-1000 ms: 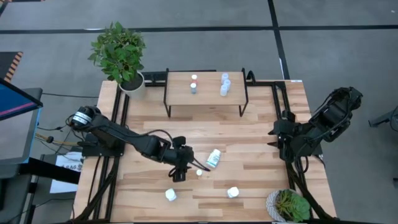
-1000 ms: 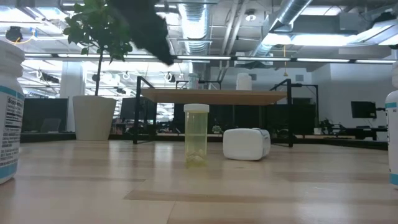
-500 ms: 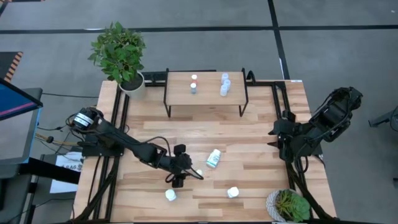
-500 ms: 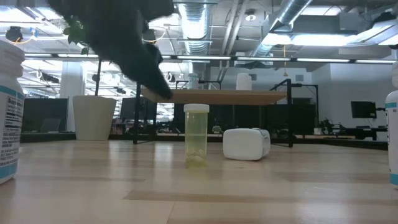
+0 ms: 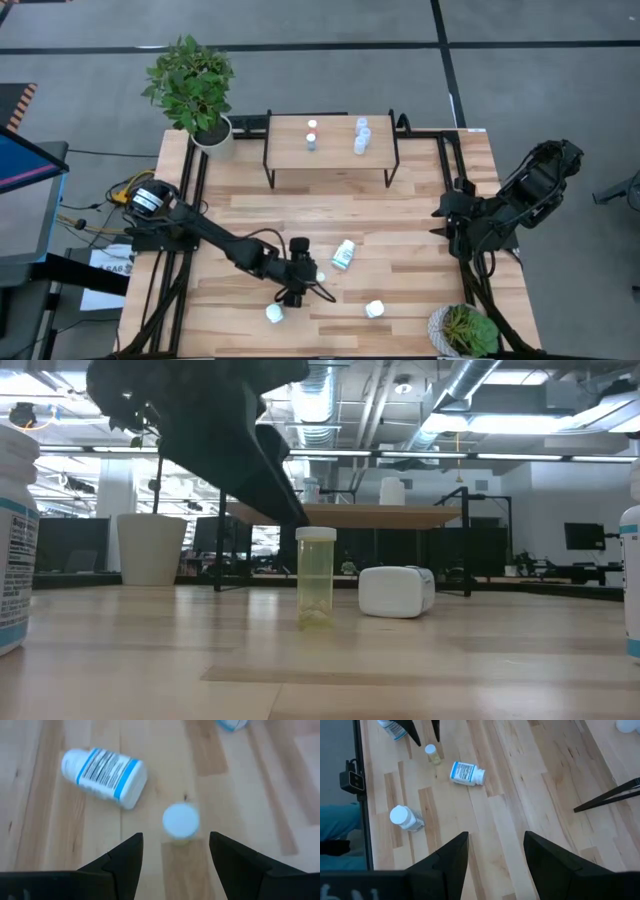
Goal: Pick and place medicine bottles onto shelf by color
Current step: Put the yellow pill bottle on the shelf
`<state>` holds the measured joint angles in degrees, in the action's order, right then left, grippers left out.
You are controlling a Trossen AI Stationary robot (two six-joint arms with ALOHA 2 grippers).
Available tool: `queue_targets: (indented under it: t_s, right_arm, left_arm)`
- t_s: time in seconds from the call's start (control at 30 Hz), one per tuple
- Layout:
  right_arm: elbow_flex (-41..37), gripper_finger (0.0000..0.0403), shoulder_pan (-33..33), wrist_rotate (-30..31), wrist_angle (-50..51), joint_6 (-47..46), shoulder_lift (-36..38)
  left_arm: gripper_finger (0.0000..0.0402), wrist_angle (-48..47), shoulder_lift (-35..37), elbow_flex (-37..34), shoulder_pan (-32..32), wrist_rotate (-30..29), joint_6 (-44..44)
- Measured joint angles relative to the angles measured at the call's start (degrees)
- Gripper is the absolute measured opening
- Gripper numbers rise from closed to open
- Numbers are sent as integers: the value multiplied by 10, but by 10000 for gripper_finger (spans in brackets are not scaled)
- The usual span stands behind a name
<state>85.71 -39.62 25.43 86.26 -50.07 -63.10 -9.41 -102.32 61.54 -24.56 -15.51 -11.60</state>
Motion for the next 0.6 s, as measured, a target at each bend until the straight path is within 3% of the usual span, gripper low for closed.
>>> queue_targets:
  t_s: [0.6]
  right_arm:
    - [0, 214, 0, 0, 0, 0, 0]
  left_arm:
    - [215, 16, 0, 1, -1, -13, -1]
